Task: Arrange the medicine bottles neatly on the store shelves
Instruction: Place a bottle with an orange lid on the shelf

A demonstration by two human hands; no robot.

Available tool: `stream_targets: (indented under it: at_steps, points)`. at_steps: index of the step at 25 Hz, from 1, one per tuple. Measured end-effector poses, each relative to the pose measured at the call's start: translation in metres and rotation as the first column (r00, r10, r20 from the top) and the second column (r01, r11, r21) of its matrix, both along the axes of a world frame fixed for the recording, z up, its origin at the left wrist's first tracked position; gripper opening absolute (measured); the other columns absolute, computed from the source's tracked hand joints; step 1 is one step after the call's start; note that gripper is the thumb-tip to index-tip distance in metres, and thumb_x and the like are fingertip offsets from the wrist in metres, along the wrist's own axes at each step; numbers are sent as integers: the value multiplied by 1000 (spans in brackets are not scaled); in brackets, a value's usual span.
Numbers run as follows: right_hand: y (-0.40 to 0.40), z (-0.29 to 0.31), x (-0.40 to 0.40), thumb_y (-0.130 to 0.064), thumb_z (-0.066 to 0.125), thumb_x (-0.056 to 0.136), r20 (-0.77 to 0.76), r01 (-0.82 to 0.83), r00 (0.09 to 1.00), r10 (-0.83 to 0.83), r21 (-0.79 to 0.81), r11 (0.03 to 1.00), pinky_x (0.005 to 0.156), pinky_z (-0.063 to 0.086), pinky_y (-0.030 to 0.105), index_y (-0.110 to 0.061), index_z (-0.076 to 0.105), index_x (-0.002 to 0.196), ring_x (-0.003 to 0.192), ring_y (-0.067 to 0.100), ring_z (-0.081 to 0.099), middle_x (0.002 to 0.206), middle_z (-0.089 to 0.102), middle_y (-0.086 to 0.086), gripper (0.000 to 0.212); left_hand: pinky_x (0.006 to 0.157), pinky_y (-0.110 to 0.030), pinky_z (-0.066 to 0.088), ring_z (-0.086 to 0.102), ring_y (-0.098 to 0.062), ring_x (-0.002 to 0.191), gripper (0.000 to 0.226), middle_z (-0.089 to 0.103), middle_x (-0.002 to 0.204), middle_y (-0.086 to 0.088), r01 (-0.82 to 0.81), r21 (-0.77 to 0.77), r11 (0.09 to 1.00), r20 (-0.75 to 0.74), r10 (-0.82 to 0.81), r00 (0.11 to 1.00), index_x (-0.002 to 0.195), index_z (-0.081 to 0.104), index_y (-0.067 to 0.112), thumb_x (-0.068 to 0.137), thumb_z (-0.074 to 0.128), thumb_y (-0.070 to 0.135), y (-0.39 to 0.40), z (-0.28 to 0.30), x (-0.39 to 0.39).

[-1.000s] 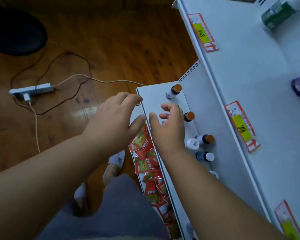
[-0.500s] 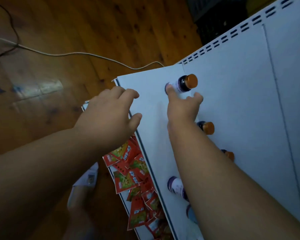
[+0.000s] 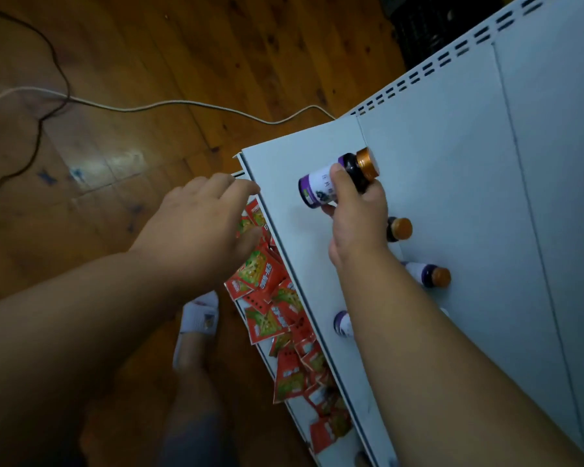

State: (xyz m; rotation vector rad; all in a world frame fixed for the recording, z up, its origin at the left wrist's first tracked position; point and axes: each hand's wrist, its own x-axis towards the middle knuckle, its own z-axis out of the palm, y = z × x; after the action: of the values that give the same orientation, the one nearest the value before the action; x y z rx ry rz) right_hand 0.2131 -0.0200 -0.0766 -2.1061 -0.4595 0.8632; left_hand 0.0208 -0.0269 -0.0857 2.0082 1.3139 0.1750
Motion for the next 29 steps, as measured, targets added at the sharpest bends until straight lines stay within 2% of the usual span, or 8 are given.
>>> stream_targets:
  at_steps: [3, 8, 11, 13, 16, 20, 23, 29]
  points:
    - [-36, 84, -46, -36, 68, 89, -257, -17, 966, 17, 3, 1000, 75, 59, 30, -24, 58, 121, 92, 12, 69, 103, 69, -2, 36, 92, -35, 43, 51, -18, 119, 52, 54, 132, 1, -41, -65, 997, 166, 52, 985, 138, 46, 23, 92, 54, 45, -17, 83, -40]
    - [-96, 216, -117, -39, 82, 72, -439, -26, 896, 72, 111, 993, 86, 59, 47, -30, 56, 123, 104, 24, 69, 115, 66, 6, 58, 70, 2, 39, 49, 18, 102, 42, 55, 114, 24, -46, -428, 902, 397, 234, 888, 130, 50, 32, 94, 38, 51, -52, 224, -83]
    - [-126, 290, -136, -40, 84, 66, -388, -6, 918, 85, 199, 980, 82, 60, 49, -29, 55, 125, 104, 27, 69, 114, 66, 6, 66, 84, -3, 42, 50, 8, 116, 59, 53, 130, 18, 114, -361, 926, 467, 74, 881, 138, 44, 32, 92, 30, 66, -64, 292, -98]
    - [-147, 334, -136, -57, 79, 68, -344, 15, 936, 78, 259, 966, 79, 61, 44, -33, 55, 122, 99, 23, 72, 108, 69, 1, 64, 97, -16, 41, 46, 5, 123, 67, 50, 136, 20, 190, -291, 938, 497, -22, 867, 140, 41, 36, 86, 23, 72, -72, 326, -95]
    - [-174, 380, -125, -79, 61, 64, -329, 112, 944, 17, 368, 923, 73, 58, 37, -35, 59, 107, 82, 15, 74, 87, 72, -6, 61, 101, -23, 41, 46, 9, 122, 73, 49, 133, 28, 252, -241, 937, 547, -83, 833, 136, 41, 44, 79, 17, 81, -87, 363, -75]
    - [-225, 420, -86, -81, 56, 70, -249, 216, 962, -110, 456, 863, 69, 59, 51, -35, 60, 91, 89, 31, 71, 99, 67, 10, 51, 104, -29, 42, 45, 5, 125, 79, 49, 133, 29, 394, -146, 907, 560, -252, 789, 132, 39, 51, 71, 13, 92, -125, 398, -19]
    - [-260, 432, -50, -80, 55, 65, -118, 205, 978, -170, 462, 863, 71, 57, 65, -36, 59, 87, 85, 31, 71, 87, 66, 2, 48, 102, -26, 42, 45, 3, 126, 76, 48, 135, 28, 474, -90, 876, 560, -349, 752, 133, 37, 51, 73, 12, 90, -157, 404, 26]
    - [-269, 439, 39, -77, 53, 64, 93, 191, 963, -253, 428, 883, 87, 56, 50, -29, 62, 93, 87, 15, 70, 89, 71, -5, 57, 91, -13, 38, 45, 13, 118, 58, 46, 135, 27, 533, 4, 846, 466, -473, 748, 137, 37, 45, 89, 19, 72, -163, 401, 100]
